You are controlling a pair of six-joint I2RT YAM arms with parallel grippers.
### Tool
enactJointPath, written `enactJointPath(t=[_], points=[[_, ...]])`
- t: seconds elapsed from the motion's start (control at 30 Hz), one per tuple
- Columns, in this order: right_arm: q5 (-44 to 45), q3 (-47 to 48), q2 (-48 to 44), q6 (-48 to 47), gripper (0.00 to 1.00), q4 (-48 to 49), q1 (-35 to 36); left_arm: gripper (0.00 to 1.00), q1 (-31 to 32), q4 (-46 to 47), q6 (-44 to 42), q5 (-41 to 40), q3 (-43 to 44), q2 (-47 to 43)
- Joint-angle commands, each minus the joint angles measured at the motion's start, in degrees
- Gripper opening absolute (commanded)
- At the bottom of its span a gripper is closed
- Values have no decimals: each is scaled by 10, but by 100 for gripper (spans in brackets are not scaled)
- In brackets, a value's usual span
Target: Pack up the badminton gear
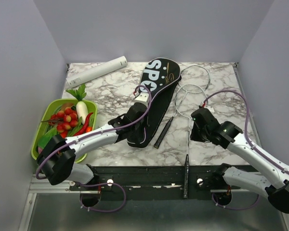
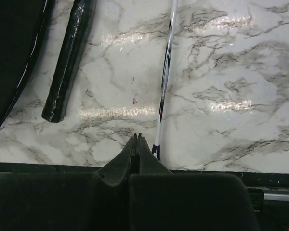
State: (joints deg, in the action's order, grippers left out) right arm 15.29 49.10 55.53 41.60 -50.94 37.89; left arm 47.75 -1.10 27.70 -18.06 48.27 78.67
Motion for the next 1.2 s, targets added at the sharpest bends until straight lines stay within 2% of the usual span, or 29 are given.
enactJointPath(t=[0.0, 0.07, 0.1, 0.17, 0.2, 0.3, 0.4, 0.5, 0.63, 0.97, 1.07, 1.17], points=[[40, 18, 9, 50, 0, -30, 45, 0, -4, 23, 5, 8, 12, 7], [58, 20, 26, 49, 1, -26, 48, 0, -4, 22, 7, 10, 9, 7], [67, 24, 40, 49, 13, -30, 49, 0, -3, 22, 6, 10, 9, 7], [91, 35, 82, 66, 25, -36, 49, 0, -3, 22, 4, 12, 6, 4], [98, 33, 92, 66, 36, -30, 48, 0, -3, 22, 5, 14, 5, 3], [126, 25, 132, 81, 54, -4, 47, 0, -4, 22, 4, 16, -2, -4], [133, 21, 178, 85, 64, 22, 31, 0, -4, 23, 4, 20, -9, -8], [122, 3, 203, 74, 65, 72, 2, 0, -3, 28, 6, 24, -17, -12], [64, -29, 222, 39, 65, 153, -55, 0, -4, 31, 6, 27, -26, -11], [12, -26, 316, 3, 61, 239, -85, 0, -4, 36, -1, 25, -25, 11], [10, -26, 331, 1, 52, 246, -85, 0, -4, 33, -3, 23, -20, 18], [6, -28, 343, -6, 38, 247, -85, 0, -4, 30, -5, 21, -18, 24]])
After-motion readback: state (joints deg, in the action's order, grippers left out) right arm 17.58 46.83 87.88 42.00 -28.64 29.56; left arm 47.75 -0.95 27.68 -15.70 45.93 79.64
